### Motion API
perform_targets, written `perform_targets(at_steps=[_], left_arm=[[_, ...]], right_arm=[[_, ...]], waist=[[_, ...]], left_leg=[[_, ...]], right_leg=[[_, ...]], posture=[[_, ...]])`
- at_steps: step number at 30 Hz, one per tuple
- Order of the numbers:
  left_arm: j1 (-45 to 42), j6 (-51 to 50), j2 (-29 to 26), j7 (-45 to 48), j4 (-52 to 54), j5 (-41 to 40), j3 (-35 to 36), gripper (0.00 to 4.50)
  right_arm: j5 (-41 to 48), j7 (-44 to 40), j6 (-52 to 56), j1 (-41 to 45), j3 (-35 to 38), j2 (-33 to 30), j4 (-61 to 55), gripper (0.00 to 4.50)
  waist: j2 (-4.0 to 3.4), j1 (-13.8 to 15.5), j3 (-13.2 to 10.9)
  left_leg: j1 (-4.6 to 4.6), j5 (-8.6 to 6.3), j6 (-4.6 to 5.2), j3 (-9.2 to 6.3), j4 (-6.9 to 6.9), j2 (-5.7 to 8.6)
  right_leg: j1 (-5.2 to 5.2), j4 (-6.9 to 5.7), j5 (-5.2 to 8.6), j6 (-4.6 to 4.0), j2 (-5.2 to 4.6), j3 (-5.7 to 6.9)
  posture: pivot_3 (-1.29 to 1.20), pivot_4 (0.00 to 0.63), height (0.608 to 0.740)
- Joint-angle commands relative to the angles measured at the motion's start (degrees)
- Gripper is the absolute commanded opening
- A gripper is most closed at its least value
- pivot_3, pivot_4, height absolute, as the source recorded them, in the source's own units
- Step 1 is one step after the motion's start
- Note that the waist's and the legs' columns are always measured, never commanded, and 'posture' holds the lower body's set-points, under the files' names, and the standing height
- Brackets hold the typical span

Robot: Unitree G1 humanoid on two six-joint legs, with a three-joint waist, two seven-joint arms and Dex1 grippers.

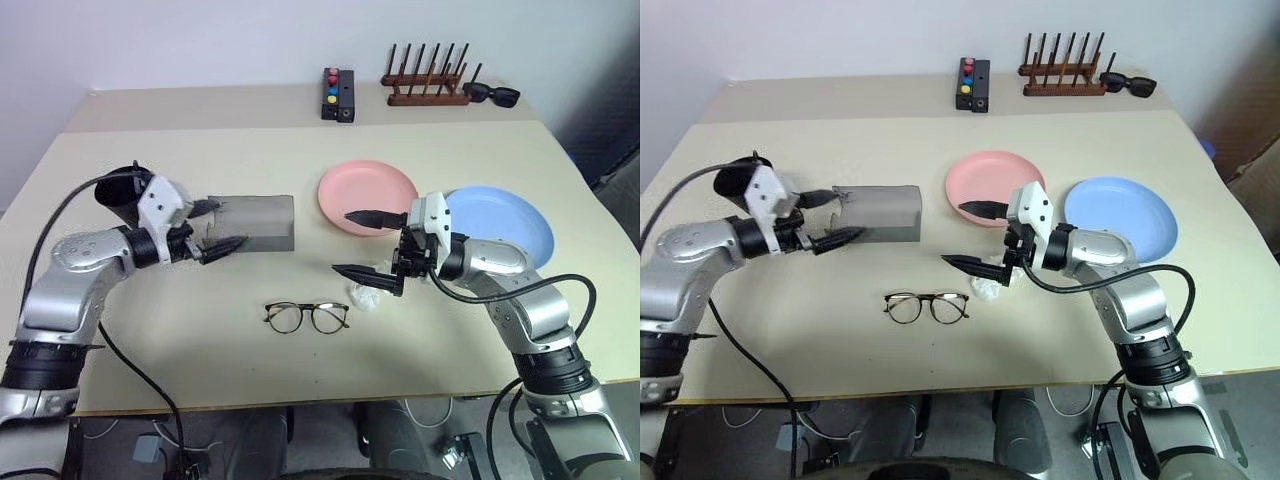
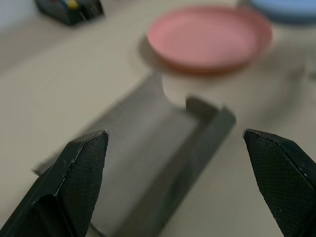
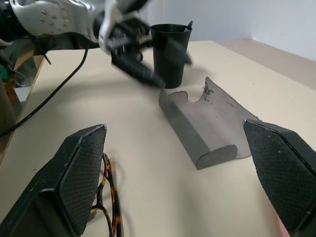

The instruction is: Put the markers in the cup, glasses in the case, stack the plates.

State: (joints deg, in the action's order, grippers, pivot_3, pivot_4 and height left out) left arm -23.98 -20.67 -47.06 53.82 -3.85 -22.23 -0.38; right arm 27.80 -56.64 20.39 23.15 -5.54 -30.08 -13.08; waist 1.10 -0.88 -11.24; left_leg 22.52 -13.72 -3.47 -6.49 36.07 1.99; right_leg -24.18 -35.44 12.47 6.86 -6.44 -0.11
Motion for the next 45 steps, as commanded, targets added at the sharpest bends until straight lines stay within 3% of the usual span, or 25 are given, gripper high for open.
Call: perform_targets(at_steps=[1,6,7,9,16,29,45], left_arm=[[-3.9,2.3,-1.1,4.0,-6.8,6.3,-4.6,4.44],[-8.9,4.3,0.4,9.2,-15.6,10.7,-8.7,4.44],[-9.6,5.2,0.6,10.2,-16.8,11.6,-9.4,4.21],[-10.5,6.7,0.9,11.8,-18.6,12.8,-10.0,3.55],[-10.4,10.2,2.1,14.2,-18.6,13.9,-9.4,0.06],[-0.5,4.2,1.4,18.7,1.9,8.4,-8.0,0.06],[-7.3,15.2,1.2,26.0,-6.4,16.1,-14.8,0.06]], right_arm=[[0.3,0.8,-0.8,-0.7,1.3,-0.2,-3.3,4.50],[0.5,2.3,-0.1,-2.2,1.9,-0.5,-5.4,4.50],[0.6,2.6,0.0,-2.5,2.1,-0.7,-5.8,4.50],[0.6,3.0,0.2,-3.1,2.6,-1.1,-6.3,4.50],[0.8,3.7,0.5,-4.3,3.1,-1.8,-7.2,4.50],[1.0,3.5,0.9,-3.0,1.7,-0.7,-6.5,4.50],[1.0,3.8,1.7,-3.0,1.2,0.6,-7.1,4.50]], waist=[[0.00,0.0,0.0],[0.01,-0.1,0.0],[0.01,-0.1,0.0],[0.01,-0.1,0.0],[0.01,0.0,0.0],[0.01,0.1,0.0],[0.01,0.1,0.0]], left_leg=[[0.00,0.00,0.00,0.00,0.00,0.00],[0.02,0.00,0.00,0.00,-0.01,0.00],[0.02,0.00,0.00,0.00,-0.01,0.00],[0.01,0.00,0.00,0.00,0.00,0.00],[0.02,0.00,0.00,0.00,0.01,0.00],[0.04,0.00,0.01,0.00,0.06,-0.01],[0.05,0.00,0.01,0.01,0.05,0.01]], right_leg=[[0.00,0.00,-0.01,0.02,0.00,0.00],[-0.02,0.00,-0.08,0.18,0.00,0.00],[-0.02,-0.01,-0.08,0.19,0.00,0.00],[-0.02,0.00,-0.08,0.19,0.00,0.00],[-0.02,0.00,-0.08,0.19,-0.01,0.00],[-0.01,-0.02,-0.07,0.17,-0.03,-0.02],[-0.01,-0.01,-0.07,0.19,-0.02,-0.01]], posture=[[0.00,0.150,0.734],[0.00,0.150,0.734],[0.00,0.150,0.734],[0.00,0.150,0.734],[0.00,0.150,0.734],[0.00,0.150,0.734],[0.00,0.150,0.734]])
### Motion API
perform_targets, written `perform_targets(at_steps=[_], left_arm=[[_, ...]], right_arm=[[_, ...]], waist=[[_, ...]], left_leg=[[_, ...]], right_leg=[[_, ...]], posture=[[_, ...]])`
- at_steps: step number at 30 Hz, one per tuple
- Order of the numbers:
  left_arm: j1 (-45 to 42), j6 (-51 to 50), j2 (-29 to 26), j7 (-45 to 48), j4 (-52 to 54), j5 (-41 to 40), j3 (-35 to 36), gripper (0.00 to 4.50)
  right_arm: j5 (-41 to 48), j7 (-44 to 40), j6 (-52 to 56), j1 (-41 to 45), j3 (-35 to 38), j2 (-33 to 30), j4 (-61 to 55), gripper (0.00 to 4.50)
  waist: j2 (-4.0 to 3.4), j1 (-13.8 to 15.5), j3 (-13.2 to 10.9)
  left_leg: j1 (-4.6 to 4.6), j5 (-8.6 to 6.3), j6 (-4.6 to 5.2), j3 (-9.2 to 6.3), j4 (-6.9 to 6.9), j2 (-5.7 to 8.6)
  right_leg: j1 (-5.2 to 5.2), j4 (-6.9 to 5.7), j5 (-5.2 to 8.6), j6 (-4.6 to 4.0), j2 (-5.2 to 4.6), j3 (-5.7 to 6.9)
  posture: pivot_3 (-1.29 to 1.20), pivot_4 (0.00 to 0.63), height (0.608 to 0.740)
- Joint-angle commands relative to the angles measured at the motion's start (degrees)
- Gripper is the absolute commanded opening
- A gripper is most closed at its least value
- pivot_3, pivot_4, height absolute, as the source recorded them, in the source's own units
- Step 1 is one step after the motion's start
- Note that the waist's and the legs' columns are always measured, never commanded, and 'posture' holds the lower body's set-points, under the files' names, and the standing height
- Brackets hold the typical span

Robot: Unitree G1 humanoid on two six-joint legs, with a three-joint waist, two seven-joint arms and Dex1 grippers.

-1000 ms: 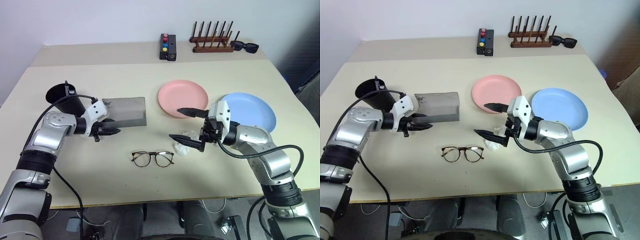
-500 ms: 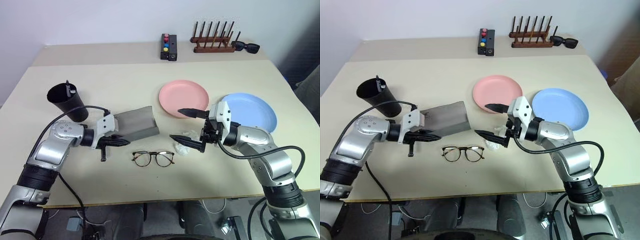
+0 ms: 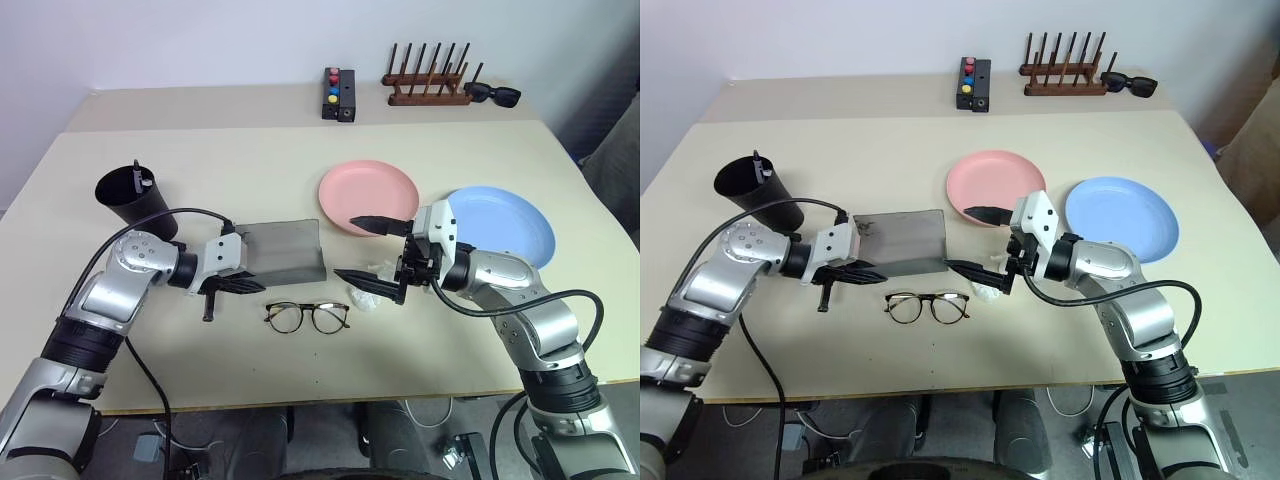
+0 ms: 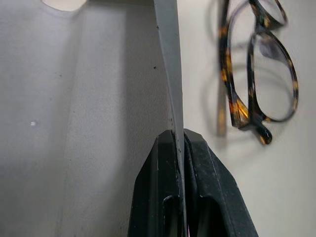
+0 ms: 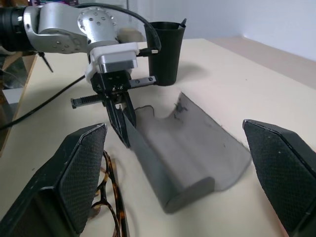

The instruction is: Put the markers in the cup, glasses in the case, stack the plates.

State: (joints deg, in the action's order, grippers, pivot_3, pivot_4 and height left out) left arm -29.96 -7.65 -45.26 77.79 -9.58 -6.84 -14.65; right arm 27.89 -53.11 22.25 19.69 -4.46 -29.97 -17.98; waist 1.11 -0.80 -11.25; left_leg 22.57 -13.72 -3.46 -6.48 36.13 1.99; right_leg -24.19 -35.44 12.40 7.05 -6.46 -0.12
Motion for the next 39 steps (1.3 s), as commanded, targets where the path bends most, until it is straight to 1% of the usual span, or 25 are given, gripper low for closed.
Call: perform_targets(at_steps=[1,3,6,15,18,19,21,26,30,33,36,39], left_arm=[[-1.7,2.7,-0.6,2.2,-1.4,1.4,-0.8,0.06],[-2.4,3.6,-0.5,2.0,-3.2,2.8,-1.2,0.06],[-2.8,3.1,0.3,1.5,-4.6,2.8,-0.6,0.06],[-1.2,-1.5,-0.4,2.3,-1.5,-1.8,2.9,0.06],[-0.5,-1.9,-0.8,1.8,-1.0,-1.2,2.7,0.91],[-0.2,-1.5,-0.8,1.4,-0.8,-1.0,2.6,1.33],[0.1,-1.4,-0.7,0.9,-0.5,-1.2,2.8,2.30],[-0.7,-3.3,-0.7,1.1,1.0,-4.1,4.9,2.30],[-3.3,-7.7,-0.3,1.6,4.5,-9.4,8.3,2.30],[-4.8,-12.1,-0.3,2.8,9.5,-13.9,9.2,2.30],[-4.3,-12.9,-0.4,3.4,14.1,-12.8,6.0,3.11],[-3.6,-11.1,0.4,3.6,16.5,-10.1,1.9,4.45]], right_arm=[[0.9,0.4,-0.1,0.3,0.1,0.6,-2.3,4.50],[0.9,0.7,0.0,0.0,0.1,0.6,-2.7,4.50],[1.1,1.0,0.2,-0.4,0.2,0.7,-3.1,4.50],[1.0,0.8,0.2,-0.3,-0.2,0.7,-2.6,4.50],[1.0,0.7,0.1,0.0,-0.4,0.9,-2.4,4.50],[1.0,0.7,0.1,0.1,-0.5,1.0,-2.4,4.50],[1.0,0.7,0.0,0.1,-0.6,0.9,-2.2,4.50],[1.1,0.6,-0.1,-0.2,-0.4,0.7,-2.2,4.50],[1.0,0.7,-0.1,-0.5,-0.2,0.6,-2.3,4.50],[1.0,0.7,-0.1,-0.8,-0.1,0.4,-2.4,4.50],[0.8,0.8,-0.2,-0.9,0.2,0.2,-2.3,4.50],[0.9,0.9,-0.2,-1.5,0.6,-0.3,-2.6,4.50]], waist=[[0.00,-0.1,0.0],[0.00,-0.1,0.0],[0.00,-0.2,0.0],[0.00,-0.2,0.0],[0.00,-0.2,0.0],[0.00,-0.2,0.0],[0.00,-0.2,0.0],[0.00,-0.2,0.0],[0.00,-0.1,0.0],[0.00,-0.1,0.0],[0.00,-0.2,0.0],[0.00,-0.3,0.0]], left_leg=[[0.00,0.00,0.00,0.00,-0.01,0.00],[0.00,0.00,0.00,0.00,-0.01,0.00],[-0.01,0.00,0.00,0.00,-0.01,0.00],[-0.01,0.00,0.01,-0.01,0.01,0.00],[-0.01,0.00,0.01,0.00,0.01,0.00],[-0.01,0.00,0.00,-0.01,0.01,0.00],[-0.01,0.00,0.01,0.00,0.00,0.00],[-0.01,0.00,0.00,-0.01,0.01,0.00],[0.00,0.00,0.00,-0.01,0.02,0.00],[0.00,0.00,0.00,-0.01,0.03,0.00],[-0.01,0.00,0.00,0.00,0.01,0.00],[-0.04,0.00,0.01,-0.01,0.00,0.00]], right_leg=[[0.00,0.00,0.00,0.00,0.00,0.00],[-0.01,-0.01,0.00,0.01,0.01,0.00],[-0.01,-0.02,0.00,0.01,0.00,0.00],[-0.01,-0.05,0.00,0.02,0.00,0.00],[0.00,-0.05,0.00,0.02,0.01,0.00],[-0.01,-0.05,0.00,0.02,0.00,0.00],[-0.01,-0.05,0.00,0.02,0.00,0.00],[-0.01,-0.06,0.00,0.02,0.00,0.00],[-0.01,-0.05,0.00,0.02,0.00,0.00],[0.00,-0.05,0.00,0.02,0.00,0.00],[0.01,-0.05,0.01,0.04,0.00,-0.01],[0.01,-0.07,0.01,0.03,0.01,-0.01]], posture=[[0.00,0.150,0.734],[0.00,0.150,0.734],[0.00,0.150,0.734],[0.00,0.150,0.734],[0.00,0.150,0.734],[0.00,0.150,0.734],[0.00,0.150,0.734],[0.00,0.150,0.734],[0.00,0.150,0.734],[0.00,0.150,0.734],[0.00,0.150,0.734],[0.00,0.150,0.734]])
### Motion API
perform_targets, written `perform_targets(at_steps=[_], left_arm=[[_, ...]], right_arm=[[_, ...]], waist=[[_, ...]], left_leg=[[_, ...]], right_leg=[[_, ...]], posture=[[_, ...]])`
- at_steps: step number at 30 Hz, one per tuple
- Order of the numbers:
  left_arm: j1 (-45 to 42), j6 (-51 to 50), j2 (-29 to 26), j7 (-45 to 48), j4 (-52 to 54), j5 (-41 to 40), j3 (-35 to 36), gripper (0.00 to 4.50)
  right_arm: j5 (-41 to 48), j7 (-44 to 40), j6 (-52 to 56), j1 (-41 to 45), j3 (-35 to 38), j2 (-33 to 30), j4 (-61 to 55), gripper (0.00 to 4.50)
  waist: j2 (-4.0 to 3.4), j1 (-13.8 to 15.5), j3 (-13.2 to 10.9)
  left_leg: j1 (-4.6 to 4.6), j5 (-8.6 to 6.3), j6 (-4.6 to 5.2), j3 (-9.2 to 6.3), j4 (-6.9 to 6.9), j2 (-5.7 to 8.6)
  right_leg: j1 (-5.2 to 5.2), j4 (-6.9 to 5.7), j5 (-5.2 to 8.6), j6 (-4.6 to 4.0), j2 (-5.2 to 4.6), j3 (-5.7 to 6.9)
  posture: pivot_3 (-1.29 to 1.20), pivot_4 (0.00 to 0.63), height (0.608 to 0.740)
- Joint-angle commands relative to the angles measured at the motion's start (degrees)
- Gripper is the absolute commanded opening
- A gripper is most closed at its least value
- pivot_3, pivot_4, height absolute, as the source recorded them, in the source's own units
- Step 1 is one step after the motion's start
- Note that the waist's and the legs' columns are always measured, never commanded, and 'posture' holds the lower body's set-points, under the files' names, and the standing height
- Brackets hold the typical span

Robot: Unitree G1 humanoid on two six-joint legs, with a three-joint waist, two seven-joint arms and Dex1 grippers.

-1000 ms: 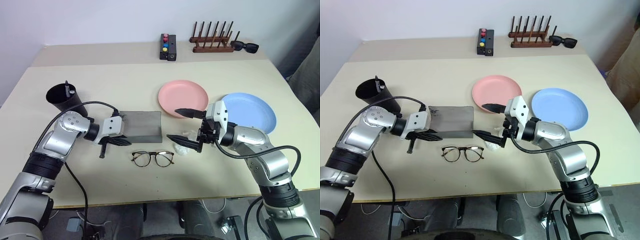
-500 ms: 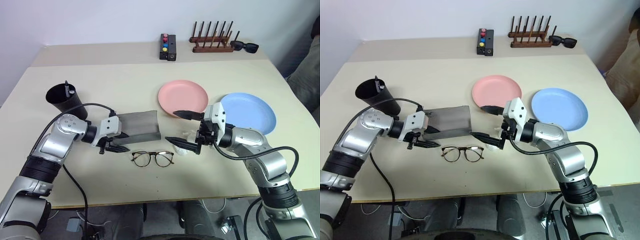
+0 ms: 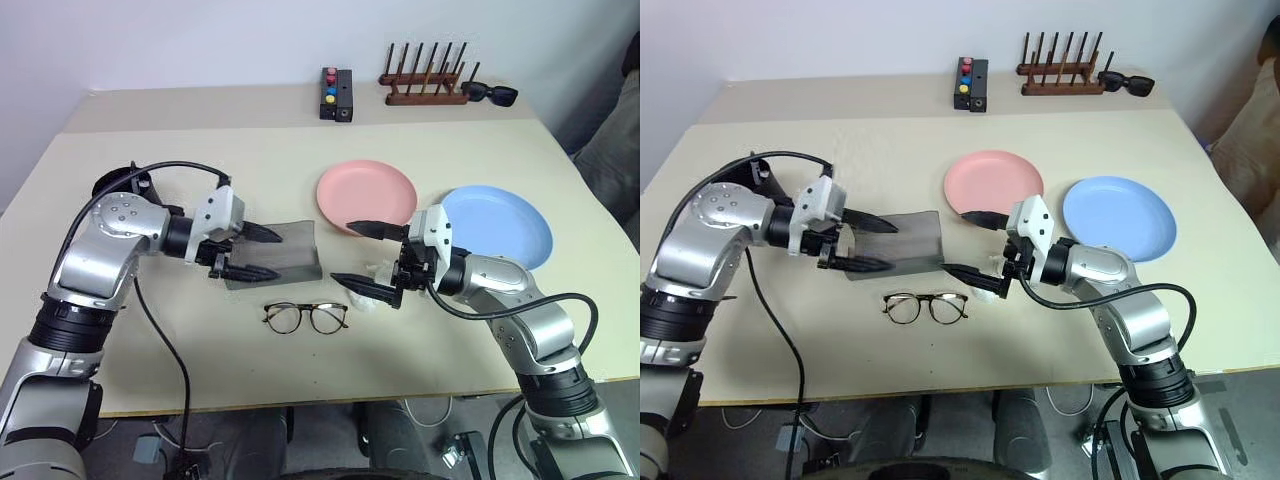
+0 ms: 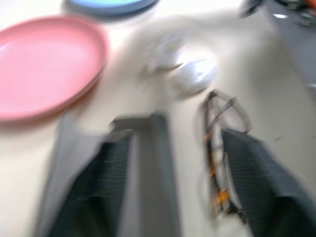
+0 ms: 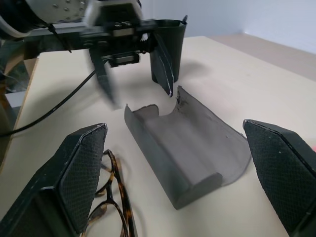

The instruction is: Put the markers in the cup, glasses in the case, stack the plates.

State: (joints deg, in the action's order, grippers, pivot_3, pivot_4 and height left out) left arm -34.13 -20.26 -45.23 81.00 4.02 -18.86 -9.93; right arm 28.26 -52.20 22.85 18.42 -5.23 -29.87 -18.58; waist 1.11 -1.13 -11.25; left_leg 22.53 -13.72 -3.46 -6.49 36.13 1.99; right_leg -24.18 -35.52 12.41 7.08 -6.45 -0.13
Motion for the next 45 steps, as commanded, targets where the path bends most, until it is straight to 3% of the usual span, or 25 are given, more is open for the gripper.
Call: perform_targets(at_steps=[1,10,19,22,24,33,36,39,45], left_arm=[[0.5,1.6,0.9,0.4,3.5,2.4,-4.1,4.45],[-2.0,8.5,4.6,-0.2,-0.4,12.3,-13.7,4.45],[-3.5,11.7,8.4,0.5,-6.0,15.9,-16.6,4.45],[-3.6,12.2,8.8,1.3,-6.8,16.1,-16.7,3.63],[-3.7,12.3,9.0,1.4,-7.1,16.3,-16.6,2.78],[-3.5,10.4,9.8,1.9,-6.3,15.7,-16.0,2.78],[-3.2,9.8,9.8,2.1,-5.6,15.1,-15.8,1.92],[-3.0,9.7,9.7,2.1,-5.2,15.1,-15.7,0.52],[-2.6,9.4,9.2,2.6,-4.3,14.5,-15.4,0.52]], right_arm=[[0.5,0.1,-0.8,-0.5,1.6,-0.6,-2.2,4.50],[0.7,1.8,-0.2,-4.0,3.8,-2.3,-4.7,4.50],[1.0,3.5,0.2,-6.0,4.4,-2.7,-6.5,4.50],[1.0,3.8,0.3,-6.0,4.4,-2.7,-6.5,4.50],[1.0,3.9,0.2,-6.0,4.4,-2.6,-6.6,4.50],[1.0,3.8,0.2,-5.6,4.1,-2.7,-6.3,4.50],[0.9,3.8,0.3,-5.5,4.0,-2.7,-6.1,4.50],[0.9,3.7,0.3,-5.4,4.0,-2.7,-6.1,4.50],[0.9,3.7,0.3,-5.2,4.0,-2.8,-6.0,4.50]], waist=[[0.00,0.1,0.0],[0.01,0.3,0.0],[0.01,0.2,0.0],[0.01,0.3,0.0],[0.01,0.3,0.0],[0.01,0.3,0.0],[0.01,0.3,0.0],[-0.01,0.3,0.0],[-0.03,0.4,0.0]], left_leg=[[0.00,0.00,0.00,0.00,0.00,0.00],[0.01,0.00,0.00,0.00,0.03,0.01],[0.01,0.00,0.00,0.00,0.03,0.01],[0.01,0.00,0.01,0.00,0.05,0.01],[0.01,0.00,0.01,0.00,0.05,0.01],[0.01,0.00,0.01,0.00,0.06,0.01],[0.01,0.00,0.01,0.00,0.06,0.01],[0.01,0.00,0.00,-0.01,0.06,0.01],[-0.10,0.00,0.01,-0.02,0.11,0.02]], right_leg=[[0.00,0.00,0.00,0.00,0.00,0.00],[0.04,0.01,0.00,-0.01,0.00,0.00],[0.04,0.00,0.00,0.00,0.00,0.00],[0.04,0.00,0.00,0.00,0.00,0.00],[0.05,0.00,0.00,0.00,0.00,0.00],[0.05,-0.01,0.00,0.00,0.00,0.00],[0.05,0.00,0.00,0.00,0.00,0.00],[0.05,0.00,0.00,0.00,0.00,0.00],[0.23,0.02,0.01,-0.01,-0.01,0.00]], posture=[[0.00,0.150,0.734],[0.00,0.150,0.734],[0.00,0.150,0.734],[0.00,0.150,0.734],[0.00,0.150,0.734],[0.00,0.150,0.734],[0.00,0.150,0.734],[0.00,0.150,0.734],[0.00,0.150,0.734]])
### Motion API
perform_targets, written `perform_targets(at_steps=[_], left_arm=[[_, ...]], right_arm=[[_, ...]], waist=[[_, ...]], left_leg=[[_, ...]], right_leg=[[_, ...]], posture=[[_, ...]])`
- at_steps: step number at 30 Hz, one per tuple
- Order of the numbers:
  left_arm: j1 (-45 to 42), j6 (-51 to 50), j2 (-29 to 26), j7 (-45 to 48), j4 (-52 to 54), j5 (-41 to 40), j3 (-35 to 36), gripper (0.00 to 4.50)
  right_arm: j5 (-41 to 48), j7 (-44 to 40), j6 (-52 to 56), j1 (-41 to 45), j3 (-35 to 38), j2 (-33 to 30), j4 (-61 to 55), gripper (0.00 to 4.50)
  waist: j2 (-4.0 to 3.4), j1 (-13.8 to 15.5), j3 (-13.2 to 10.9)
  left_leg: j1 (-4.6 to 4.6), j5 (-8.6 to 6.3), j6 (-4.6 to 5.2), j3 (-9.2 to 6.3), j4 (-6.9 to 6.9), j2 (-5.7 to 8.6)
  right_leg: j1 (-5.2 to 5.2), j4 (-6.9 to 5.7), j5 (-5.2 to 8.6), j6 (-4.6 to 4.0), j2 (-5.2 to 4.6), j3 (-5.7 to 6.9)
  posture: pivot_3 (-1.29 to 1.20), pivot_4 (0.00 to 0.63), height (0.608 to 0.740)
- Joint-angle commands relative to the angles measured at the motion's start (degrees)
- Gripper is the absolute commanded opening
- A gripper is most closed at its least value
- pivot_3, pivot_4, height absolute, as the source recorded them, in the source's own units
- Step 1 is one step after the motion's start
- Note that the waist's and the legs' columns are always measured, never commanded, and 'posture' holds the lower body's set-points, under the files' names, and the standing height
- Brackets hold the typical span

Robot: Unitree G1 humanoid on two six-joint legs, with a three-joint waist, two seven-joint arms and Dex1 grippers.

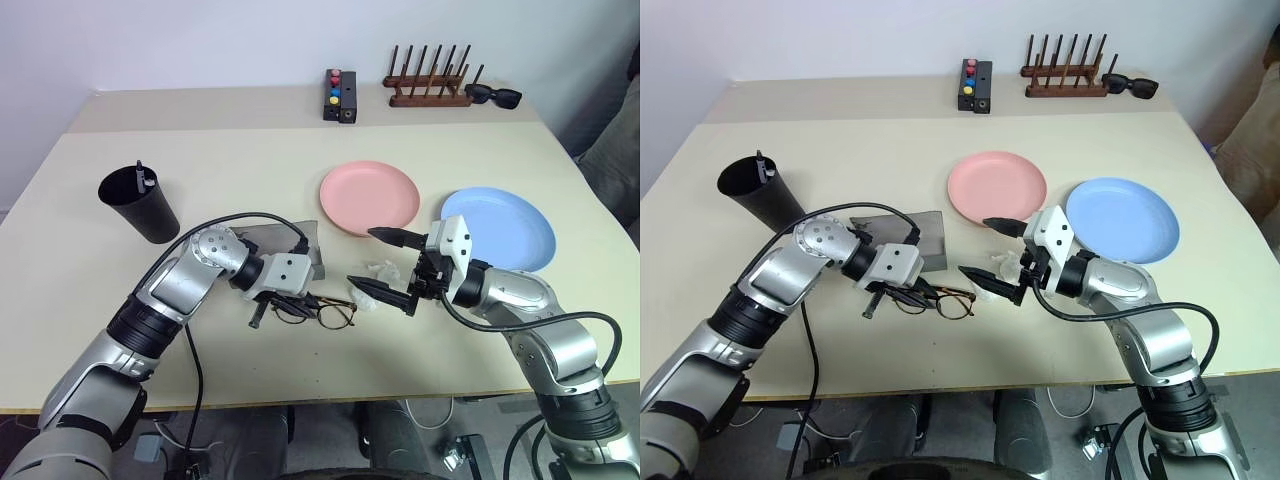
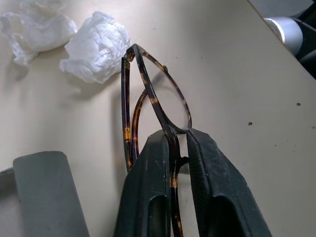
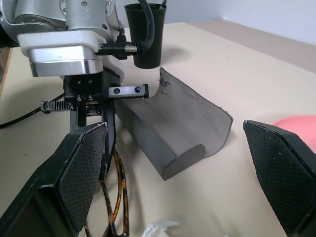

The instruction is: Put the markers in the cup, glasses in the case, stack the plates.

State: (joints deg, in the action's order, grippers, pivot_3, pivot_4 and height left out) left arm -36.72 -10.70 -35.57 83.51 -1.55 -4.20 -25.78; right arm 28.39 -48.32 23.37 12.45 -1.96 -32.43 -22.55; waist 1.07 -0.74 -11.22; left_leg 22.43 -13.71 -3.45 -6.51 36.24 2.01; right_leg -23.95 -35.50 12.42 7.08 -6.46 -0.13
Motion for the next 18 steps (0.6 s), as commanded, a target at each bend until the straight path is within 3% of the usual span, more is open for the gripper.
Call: perform_targets(at_steps=[1,14,18], left_arm=[[0.0,-0.3,-0.5,0.0,1.4,-0.4,0.6,0.52],[0.5,-7.2,-4.4,2.7,9.9,-12.3,9.1,0.52],[0.9,-6.8,-5.4,1.5,9.7,-11.7,9.3,0.52]], right_arm=[[0.8,-0.2,-0.2,0.8,0.7,-0.2,-2.0,4.50],[0.0,-1.1,-1.6,1.2,3.6,-2.4,0.6,4.50],[-0.4,-1.5,-2.6,1.3,3.8,-2.7,2.0,4.50]], waist=[[0.00,0.0,0.0],[0.00,-0.1,0.0],[0.00,-0.1,0.0]], left_leg=[[-0.01,0.00,0.00,-0.01,-0.01,0.00],[0.00,0.00,0.00,-0.02,-0.02,0.00],[0.00,0.00,0.00,-0.02,-0.02,0.00]], right_leg=[[0.00,0.00,0.00,0.00,0.00,0.00],[-0.02,0.00,0.00,0.01,0.00,0.00],[-0.01,0.00,0.01,0.00,0.00,0.00]], posture=[[0.00,0.150,0.734],[0.00,0.150,0.734],[0.00,0.150,0.734]])
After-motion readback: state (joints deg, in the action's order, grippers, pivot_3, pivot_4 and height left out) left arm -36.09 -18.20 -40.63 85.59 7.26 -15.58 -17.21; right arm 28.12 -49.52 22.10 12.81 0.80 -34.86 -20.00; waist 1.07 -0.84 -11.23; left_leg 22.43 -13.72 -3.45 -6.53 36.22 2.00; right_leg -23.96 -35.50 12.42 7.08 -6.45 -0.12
